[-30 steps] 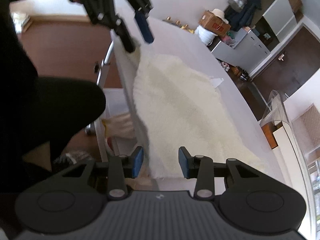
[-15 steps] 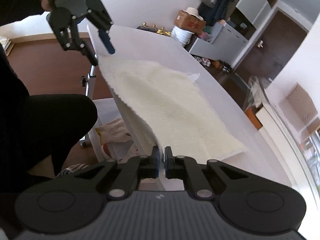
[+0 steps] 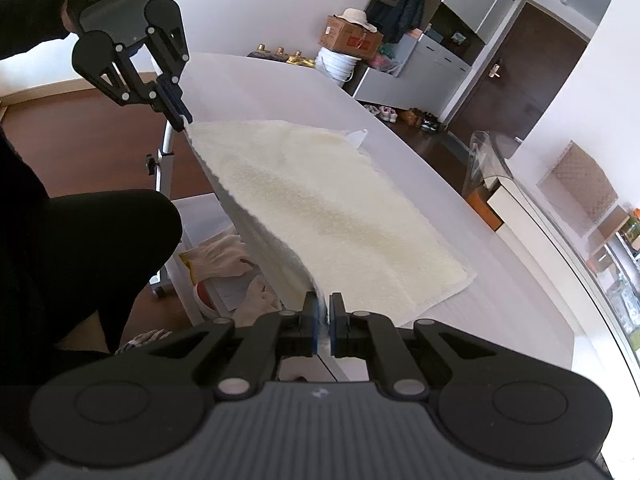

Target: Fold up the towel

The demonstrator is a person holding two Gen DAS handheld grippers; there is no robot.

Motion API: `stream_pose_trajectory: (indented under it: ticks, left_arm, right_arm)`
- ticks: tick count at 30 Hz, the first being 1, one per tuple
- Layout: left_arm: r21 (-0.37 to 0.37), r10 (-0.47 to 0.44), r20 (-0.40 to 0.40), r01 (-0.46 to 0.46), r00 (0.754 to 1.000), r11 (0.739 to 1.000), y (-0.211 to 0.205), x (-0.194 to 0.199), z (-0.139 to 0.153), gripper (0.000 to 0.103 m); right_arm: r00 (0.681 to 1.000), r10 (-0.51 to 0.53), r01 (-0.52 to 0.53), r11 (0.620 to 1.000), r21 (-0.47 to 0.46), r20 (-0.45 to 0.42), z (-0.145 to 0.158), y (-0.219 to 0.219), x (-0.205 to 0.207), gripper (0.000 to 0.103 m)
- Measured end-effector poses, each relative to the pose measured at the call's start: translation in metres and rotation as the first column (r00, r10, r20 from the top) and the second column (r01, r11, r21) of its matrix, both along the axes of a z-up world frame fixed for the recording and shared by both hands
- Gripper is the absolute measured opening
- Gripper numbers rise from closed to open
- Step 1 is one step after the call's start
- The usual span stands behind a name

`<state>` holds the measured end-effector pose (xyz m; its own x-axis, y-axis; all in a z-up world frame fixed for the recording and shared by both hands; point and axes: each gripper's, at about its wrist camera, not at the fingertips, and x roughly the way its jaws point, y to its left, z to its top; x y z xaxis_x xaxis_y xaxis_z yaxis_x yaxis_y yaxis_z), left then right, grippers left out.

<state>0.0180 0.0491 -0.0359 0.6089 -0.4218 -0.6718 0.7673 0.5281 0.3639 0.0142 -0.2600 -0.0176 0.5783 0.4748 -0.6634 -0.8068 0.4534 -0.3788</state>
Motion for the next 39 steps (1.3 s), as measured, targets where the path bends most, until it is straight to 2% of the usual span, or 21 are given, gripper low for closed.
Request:
stream_pose_trajectory:
  ticks: [4, 8, 11, 15, 22, 29, 34, 37, 39]
  left_arm:
    - [-0.026, -0.001, 0.022, 0.001, 1.000, 1.000, -0.001, -0.005, 0.023, 0.003]
    - [-0.068, 0.051, 0.072, -0.046, 0.996, 0.997, 0.001, 0.007, 0.048, 0.003]
    - [-0.075, 0.108, 0.089, -0.102, 0.990, 0.992, -0.004, 0.037, 0.054, 0.003]
    - [-0.061, 0.182, 0.077, -0.178, 0.980, 0.982, -0.014, 0.084, 0.047, 0.003]
    - [-0.063, 0.258, 0.038, -0.255, 0.965, 0.965, -0.016, 0.151, 0.032, 0.003]
    - [-0.074, 0.304, -0.002, -0.304, 0.953, 0.950, -0.013, 0.201, 0.018, 0.003]
    - [-0.014, 0.320, -0.033, -0.320, 0.947, 0.947, -0.016, 0.217, -0.003, 0.004]
    - [-0.007, 0.323, -0.029, -0.324, 0.946, 0.946, -0.017, 0.216, -0.005, 0.009]
    - [-0.008, 0.343, -0.007, -0.343, 0.939, 0.939, -0.015, 0.213, -0.002, 0.023]
  right_arm:
    - [0.999, -0.011, 0.010, 1.000, 0.011, 0.034, 0.010, -0.005, -0.010, 0.006]
    - [0.994, -0.062, 0.053, 0.994, 0.096, 0.093, 0.037, -0.012, -0.007, 0.006]
    - [0.988, -0.106, 0.092, 0.988, 0.122, 0.116, 0.044, -0.009, 0.018, 0.006]
    - [0.983, -0.136, 0.123, 0.986, 0.111, 0.120, 0.038, 0.001, 0.055, 0.006]
    - [0.979, -0.203, 0.198, 0.969, 0.146, 0.021, 0.021, 0.004, 0.124, 0.006]
    - [0.963, -0.259, 0.266, 0.955, 0.133, -0.069, 0.002, 0.010, 0.176, 0.006]
    - [0.945, -0.289, 0.306, 0.946, 0.106, -0.154, -0.018, 0.008, 0.201, 0.010]
    - [0.935, -0.314, 0.334, 0.936, 0.114, -0.168, -0.023, 0.002, 0.206, 0.021]
    - [0.921, -0.342, 0.370, 0.917, 0.146, -0.186, -0.022, -0.007, 0.209, 0.022]
